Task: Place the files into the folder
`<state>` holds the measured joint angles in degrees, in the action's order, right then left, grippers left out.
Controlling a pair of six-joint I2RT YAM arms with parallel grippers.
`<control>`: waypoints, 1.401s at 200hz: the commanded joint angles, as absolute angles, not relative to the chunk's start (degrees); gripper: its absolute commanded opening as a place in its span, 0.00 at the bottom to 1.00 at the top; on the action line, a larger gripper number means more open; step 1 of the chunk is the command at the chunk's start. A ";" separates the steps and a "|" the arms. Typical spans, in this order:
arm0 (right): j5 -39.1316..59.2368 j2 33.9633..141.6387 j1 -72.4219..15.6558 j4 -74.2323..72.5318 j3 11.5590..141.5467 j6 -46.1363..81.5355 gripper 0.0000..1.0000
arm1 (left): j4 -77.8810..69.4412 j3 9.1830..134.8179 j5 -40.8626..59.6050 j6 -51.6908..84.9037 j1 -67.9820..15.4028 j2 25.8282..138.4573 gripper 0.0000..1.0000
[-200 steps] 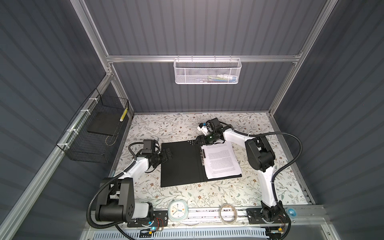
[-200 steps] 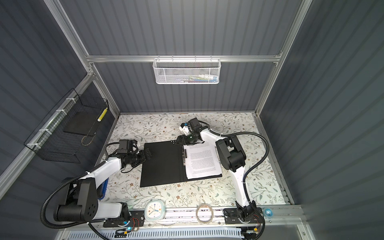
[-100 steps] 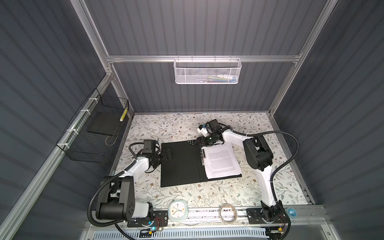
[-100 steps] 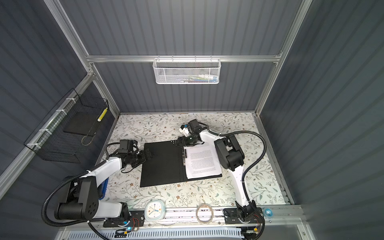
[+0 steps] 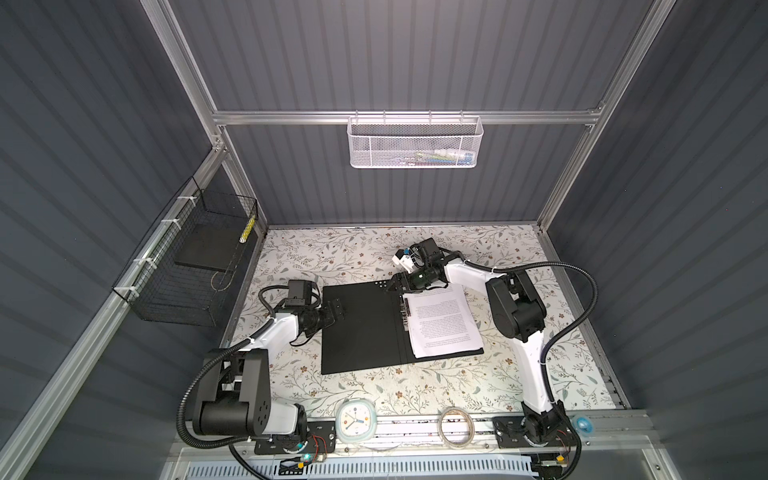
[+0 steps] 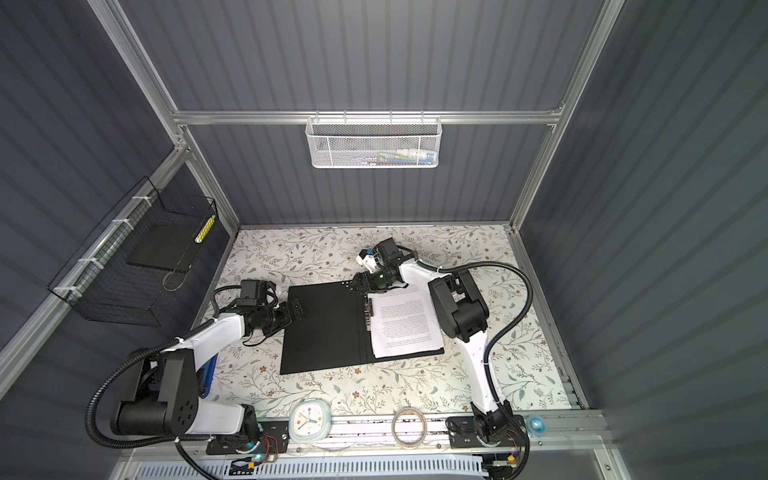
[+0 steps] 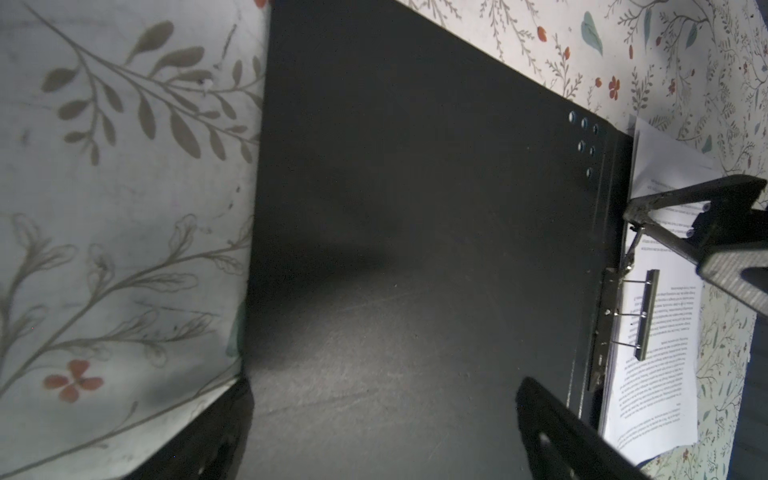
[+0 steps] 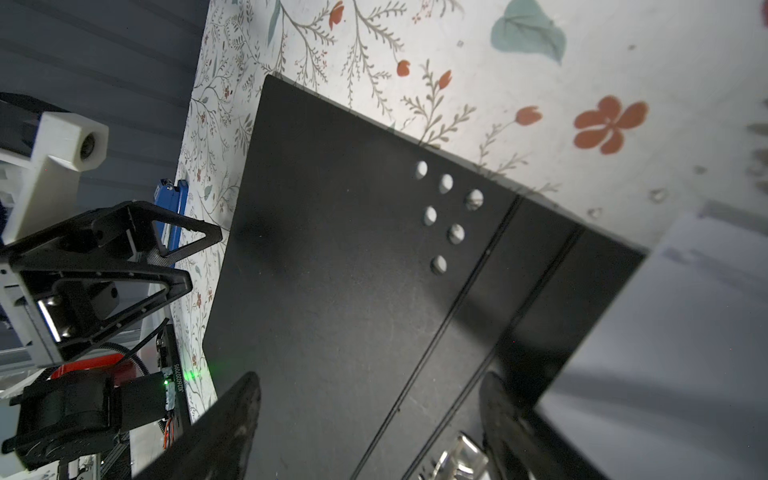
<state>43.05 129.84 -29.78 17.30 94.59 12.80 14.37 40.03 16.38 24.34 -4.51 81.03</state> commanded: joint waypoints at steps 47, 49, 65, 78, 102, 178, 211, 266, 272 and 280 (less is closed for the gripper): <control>47.75 128.86 -30.15 17.45 94.75 13.11 0.81 | 15.65 40.46 16.03 23.30 -4.66 81.66 0.99; 47.73 128.79 -30.08 17.46 94.70 13.10 0.81 | 15.67 40.48 16.05 23.29 -4.66 81.65 0.99; 47.73 128.03 -30.14 17.50 94.19 13.23 0.80 | 15.69 40.52 16.04 23.33 -4.66 81.65 0.99; 47.65 127.33 -30.10 17.48 93.70 13.20 0.80 | 15.58 40.67 15.99 23.20 -4.66 81.73 0.99; 47.55 125.98 -30.08 17.37 92.52 13.30 0.78 | 15.50 40.86 15.94 23.21 -4.66 82.04 0.99; 46.32 119.82 -30.08 15.47 86.78 15.12 0.66 | 15.54 42.77 15.50 22.06 -4.61 81.53 0.99; 46.57 118.07 -30.16 15.51 84.84 15.38 0.63 | 15.44 42.99 15.66 21.72 -4.68 81.94 0.99; 46.85 116.33 -30.96 16.26 83.41 15.08 0.60 | 15.26 42.78 15.55 21.46 -4.66 82.14 0.99; 46.80 116.14 -31.04 16.51 83.33 15.04 0.60 | 15.31 42.77 15.48 21.49 -4.66 82.10 0.99; 46.76 115.94 -31.23 16.72 83.16 14.88 0.60 | 15.34 42.87 15.48 21.46 -4.66 82.12 0.99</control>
